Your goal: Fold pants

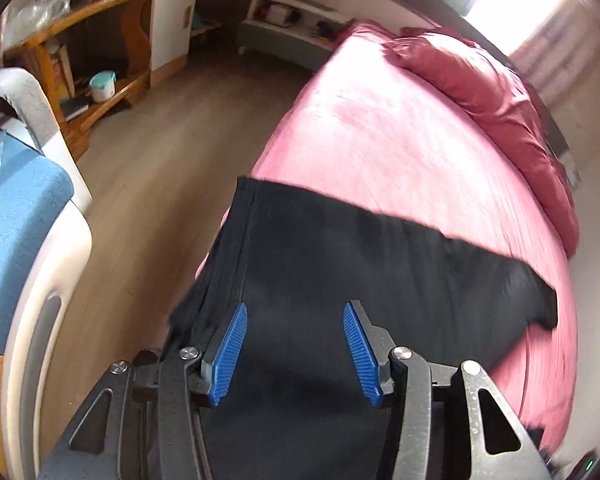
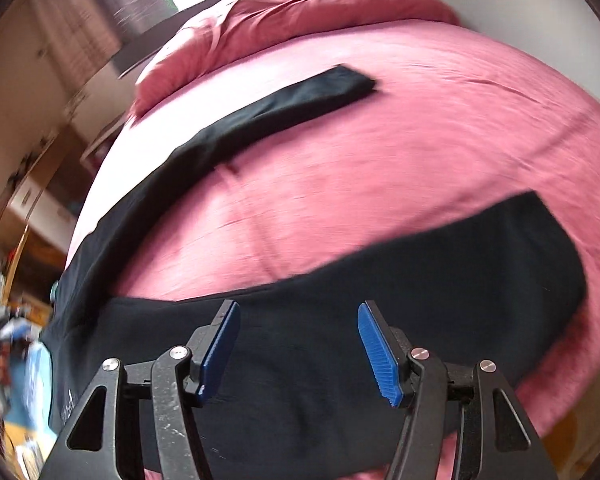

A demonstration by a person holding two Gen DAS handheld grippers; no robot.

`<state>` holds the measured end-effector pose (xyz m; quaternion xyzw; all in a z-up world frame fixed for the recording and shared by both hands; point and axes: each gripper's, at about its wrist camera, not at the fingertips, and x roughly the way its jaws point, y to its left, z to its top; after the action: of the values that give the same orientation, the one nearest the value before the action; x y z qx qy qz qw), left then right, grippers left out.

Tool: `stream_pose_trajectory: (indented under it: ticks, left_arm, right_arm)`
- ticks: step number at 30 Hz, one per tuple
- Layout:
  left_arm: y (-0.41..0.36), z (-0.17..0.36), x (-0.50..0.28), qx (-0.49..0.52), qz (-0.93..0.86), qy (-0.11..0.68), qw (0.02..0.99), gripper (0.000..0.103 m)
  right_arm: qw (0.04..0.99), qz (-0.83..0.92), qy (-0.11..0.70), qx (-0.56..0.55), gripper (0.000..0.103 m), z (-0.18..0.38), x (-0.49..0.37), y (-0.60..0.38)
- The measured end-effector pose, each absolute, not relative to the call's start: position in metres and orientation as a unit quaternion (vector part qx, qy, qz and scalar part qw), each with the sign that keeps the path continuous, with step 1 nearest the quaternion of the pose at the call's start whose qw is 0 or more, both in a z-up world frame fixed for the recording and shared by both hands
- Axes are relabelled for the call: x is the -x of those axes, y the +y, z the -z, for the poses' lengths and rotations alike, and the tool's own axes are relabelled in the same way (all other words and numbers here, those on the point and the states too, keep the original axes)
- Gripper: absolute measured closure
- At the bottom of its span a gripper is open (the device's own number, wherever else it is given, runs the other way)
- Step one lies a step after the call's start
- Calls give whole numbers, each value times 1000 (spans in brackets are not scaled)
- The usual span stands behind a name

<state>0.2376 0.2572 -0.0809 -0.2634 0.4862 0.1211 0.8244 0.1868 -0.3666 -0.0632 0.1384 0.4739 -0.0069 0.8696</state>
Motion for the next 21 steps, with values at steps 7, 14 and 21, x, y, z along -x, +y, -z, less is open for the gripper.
stream_pose_trajectory:
  ticks: [7,14,21]
  left_arm:
    - [307,119,-295,341,-171,499,778,51]
    - [327,140,-327,367,-181,503,762,52]
    - [316,149,-338,343,-174,522,761,85]
  right_arm:
    - [862,-44,492,-117,38,82,-214,-315]
    - [850,-55,511,-118,38,101,-224,-296]
    - [842,-39,523,-128,38,111,-226,-300]
